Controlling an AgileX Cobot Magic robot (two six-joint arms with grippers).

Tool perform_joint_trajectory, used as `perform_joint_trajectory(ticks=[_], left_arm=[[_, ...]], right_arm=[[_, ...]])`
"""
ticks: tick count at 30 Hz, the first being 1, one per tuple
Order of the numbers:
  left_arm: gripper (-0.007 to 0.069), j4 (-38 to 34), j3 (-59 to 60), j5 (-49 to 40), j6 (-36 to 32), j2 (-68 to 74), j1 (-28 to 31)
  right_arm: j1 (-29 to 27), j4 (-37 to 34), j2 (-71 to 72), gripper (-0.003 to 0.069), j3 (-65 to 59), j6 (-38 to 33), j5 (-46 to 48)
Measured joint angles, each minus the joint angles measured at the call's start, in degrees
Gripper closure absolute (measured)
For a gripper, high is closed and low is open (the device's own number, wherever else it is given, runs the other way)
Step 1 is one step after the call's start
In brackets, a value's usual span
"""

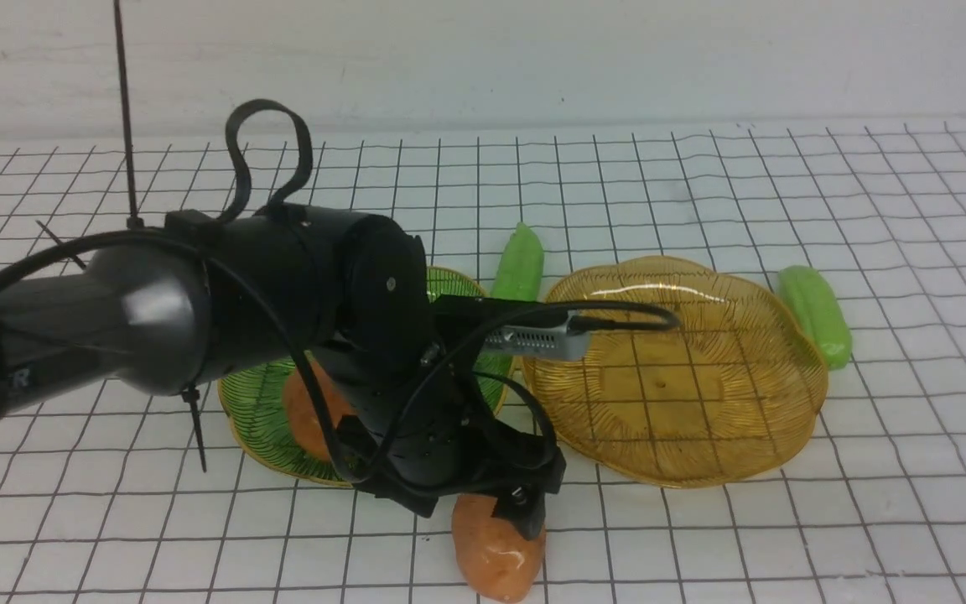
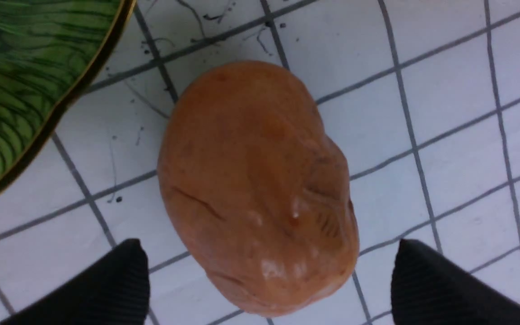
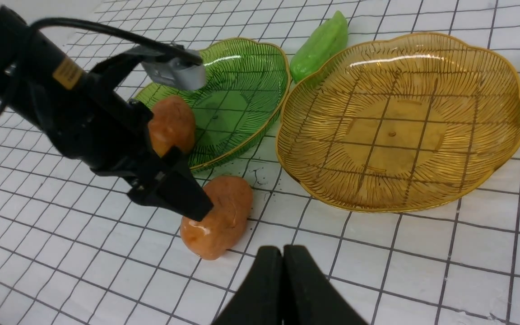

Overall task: Put different types of vegetables on the plate.
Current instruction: 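Put the potatoes from the left side into the left plate with the left gripper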

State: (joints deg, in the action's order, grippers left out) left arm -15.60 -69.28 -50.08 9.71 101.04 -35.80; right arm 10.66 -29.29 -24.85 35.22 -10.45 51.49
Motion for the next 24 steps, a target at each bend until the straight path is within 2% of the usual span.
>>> perform_joint_trajectory(ticks=[5, 15, 17, 20, 24], left_arm=[[-0.0057, -2.75, 0.00, 2.13, 1.06, 1.56, 0.00], [-0.0049, -2.69, 0.00, 2.57, 1.28, 7.05, -0.04], [-0.0010, -2.75, -0.12, 2.57, 1.10, 7.82, -0.04], [0.0103, -2.49, -1.45, 0.76, -0.38, 7.95, -0.04], [0.0104, -1.86, -5.86, -4.71, -3.02, 7.45, -0.04]], right_arm=[[0.00, -0.42, 0.00, 0.0673, 0.00, 0.00, 0.00], [0.00, -0.57, 0.00, 0.0673, 0.00, 0.00, 0.36], [0.00, -0.57, 0.00, 0.0673, 0.00, 0.00, 0.55], [0.00, -0.57, 0.00, 0.0673, 0.00, 0.00, 0.88], [0.00, -0.57, 0.00, 0.0673, 0.00, -0.06, 1.35]])
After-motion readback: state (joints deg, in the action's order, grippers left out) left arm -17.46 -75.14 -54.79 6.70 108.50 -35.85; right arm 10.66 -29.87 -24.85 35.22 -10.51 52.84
